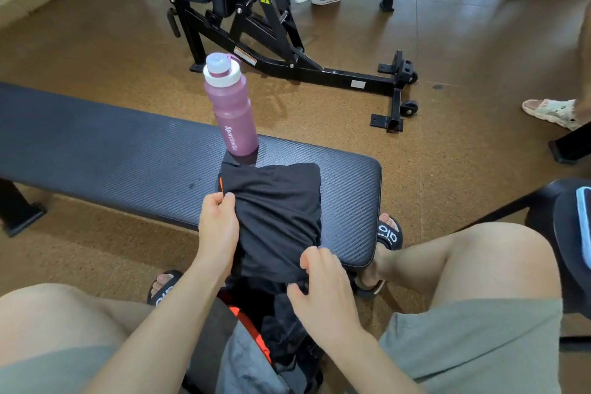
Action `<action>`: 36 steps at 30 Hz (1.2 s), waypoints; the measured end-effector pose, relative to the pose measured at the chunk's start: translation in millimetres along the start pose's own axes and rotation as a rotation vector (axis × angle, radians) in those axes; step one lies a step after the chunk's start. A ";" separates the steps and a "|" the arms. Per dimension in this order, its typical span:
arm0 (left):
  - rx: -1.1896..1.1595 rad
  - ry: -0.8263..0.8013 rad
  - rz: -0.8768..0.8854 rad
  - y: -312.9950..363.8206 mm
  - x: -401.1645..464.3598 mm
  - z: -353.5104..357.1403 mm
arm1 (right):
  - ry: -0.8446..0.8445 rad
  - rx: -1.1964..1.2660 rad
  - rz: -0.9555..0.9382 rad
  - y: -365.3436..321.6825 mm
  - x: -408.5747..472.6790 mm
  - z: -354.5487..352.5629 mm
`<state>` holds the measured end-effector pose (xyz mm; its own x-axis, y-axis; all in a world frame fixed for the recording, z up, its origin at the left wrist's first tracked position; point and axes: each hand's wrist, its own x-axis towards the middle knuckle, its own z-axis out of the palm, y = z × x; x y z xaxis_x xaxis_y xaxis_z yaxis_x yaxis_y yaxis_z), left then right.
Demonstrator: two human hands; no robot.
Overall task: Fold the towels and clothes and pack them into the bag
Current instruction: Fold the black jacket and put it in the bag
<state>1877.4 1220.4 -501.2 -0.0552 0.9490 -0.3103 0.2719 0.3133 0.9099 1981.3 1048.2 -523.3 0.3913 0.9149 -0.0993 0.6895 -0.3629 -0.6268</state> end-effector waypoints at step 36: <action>0.557 -0.390 -0.021 -0.8 -21.0 8.0 | 0.170 0.625 0.623 66.5 140.3 -86.8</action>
<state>1886.0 1200.0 -497.6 0.2564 0.8283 -0.4981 0.7345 0.1681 0.6575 2134.9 1137.1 -511.8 0.7027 0.5274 -0.4775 -0.1160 -0.5773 -0.8083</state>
